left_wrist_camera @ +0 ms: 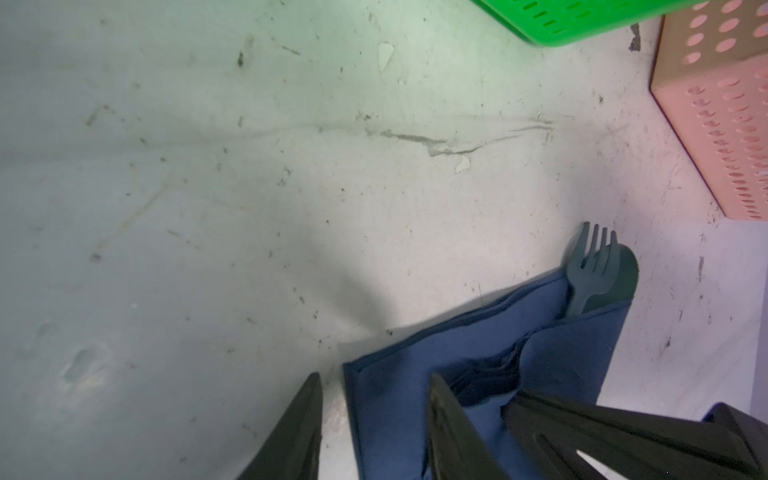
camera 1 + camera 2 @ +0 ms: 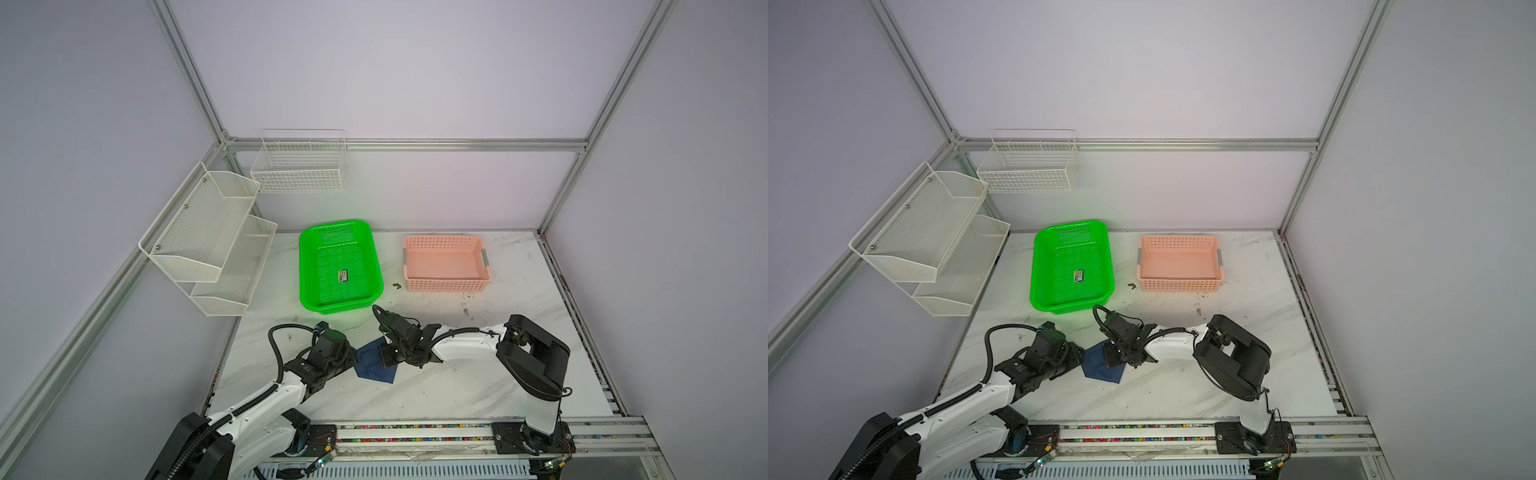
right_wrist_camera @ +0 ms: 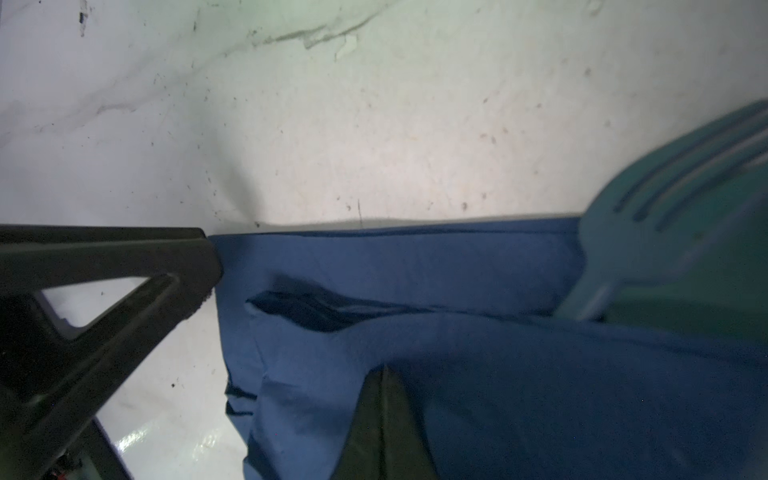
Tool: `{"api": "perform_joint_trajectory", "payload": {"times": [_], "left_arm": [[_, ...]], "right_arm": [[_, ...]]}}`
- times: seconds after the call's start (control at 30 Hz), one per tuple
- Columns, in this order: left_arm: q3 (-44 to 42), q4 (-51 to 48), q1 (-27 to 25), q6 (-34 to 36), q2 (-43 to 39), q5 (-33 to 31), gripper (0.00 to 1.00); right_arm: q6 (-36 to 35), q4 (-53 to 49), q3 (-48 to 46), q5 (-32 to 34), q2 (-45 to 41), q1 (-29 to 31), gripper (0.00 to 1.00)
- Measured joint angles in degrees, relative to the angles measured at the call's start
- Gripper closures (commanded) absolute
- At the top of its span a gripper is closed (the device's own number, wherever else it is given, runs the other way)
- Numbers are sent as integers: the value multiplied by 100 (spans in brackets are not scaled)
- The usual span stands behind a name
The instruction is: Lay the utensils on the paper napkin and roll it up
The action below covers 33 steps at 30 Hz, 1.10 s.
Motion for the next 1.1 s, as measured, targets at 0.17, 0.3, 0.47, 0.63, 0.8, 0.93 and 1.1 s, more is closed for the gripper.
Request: {"api": "perform_joint_trajectory", "payload": {"times": [0.17,0.3,0.47,0.63,0.8,0.93,1.1], "left_arm": [[103,164,9,2,317,192,72],[162,339,9,2,544,345,80],[162,280,9,13,546,400,92],[162,188,9,22,409,442,100],[162,247,9,20,149,511,100],[162,372,9,20,-173,588,100],[162,590,9,17,-341,765,100]], "right_arm": [[-17,-42,24,4,0,2,95],[-35,-63,28,7,0,11,95],[-46,-81,37,7,0,11,96],[-59,-81,37,7,2,11,96],[-76,-81,37,7,2,11,96],[-76,-81,37,7,2,11,96],[-76,-79,37,7,2,11,96]]}}
